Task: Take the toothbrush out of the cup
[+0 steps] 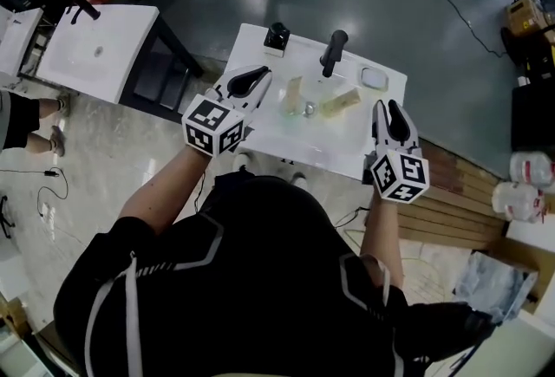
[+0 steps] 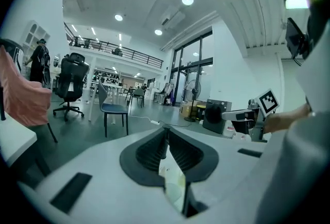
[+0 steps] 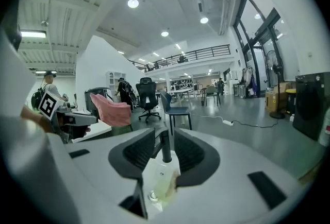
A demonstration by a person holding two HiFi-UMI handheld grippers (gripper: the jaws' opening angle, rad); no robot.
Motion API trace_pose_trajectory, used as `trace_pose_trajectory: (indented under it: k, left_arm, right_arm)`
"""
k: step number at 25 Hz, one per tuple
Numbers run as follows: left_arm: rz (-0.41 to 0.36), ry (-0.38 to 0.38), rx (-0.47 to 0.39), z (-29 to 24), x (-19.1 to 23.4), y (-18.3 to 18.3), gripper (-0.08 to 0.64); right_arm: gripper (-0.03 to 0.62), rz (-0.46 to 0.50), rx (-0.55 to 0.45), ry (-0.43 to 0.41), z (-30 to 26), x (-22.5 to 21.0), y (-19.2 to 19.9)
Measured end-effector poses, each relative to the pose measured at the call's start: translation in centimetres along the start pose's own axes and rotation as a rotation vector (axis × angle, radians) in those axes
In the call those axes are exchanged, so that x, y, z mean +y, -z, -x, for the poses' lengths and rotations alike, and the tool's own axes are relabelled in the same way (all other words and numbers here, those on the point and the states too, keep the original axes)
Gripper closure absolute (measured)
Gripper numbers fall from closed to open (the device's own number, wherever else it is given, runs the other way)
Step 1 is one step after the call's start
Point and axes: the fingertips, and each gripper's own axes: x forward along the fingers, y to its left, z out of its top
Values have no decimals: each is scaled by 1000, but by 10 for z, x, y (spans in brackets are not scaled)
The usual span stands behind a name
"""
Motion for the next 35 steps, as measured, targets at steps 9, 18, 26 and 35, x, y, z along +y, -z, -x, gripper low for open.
trace_pose_trajectory:
  k: [9,18,26,35]
  left_arm:
    - [5,-28,73,4,-4,41,546]
    - [28,-86,141,4,-4,81,438]
    - [71,-158,204,20,-2,117,414]
    - [119,-257,199,46,-3,128,416]
  right_arm:
    - [437,-34,97,-21,-20,-5,72]
    - [397,-76,220,-48,-37,-13,145]
    - [370,-103,282,-74,-53,-22,188]
    - [354,-122,337,-123,-87,-22,226]
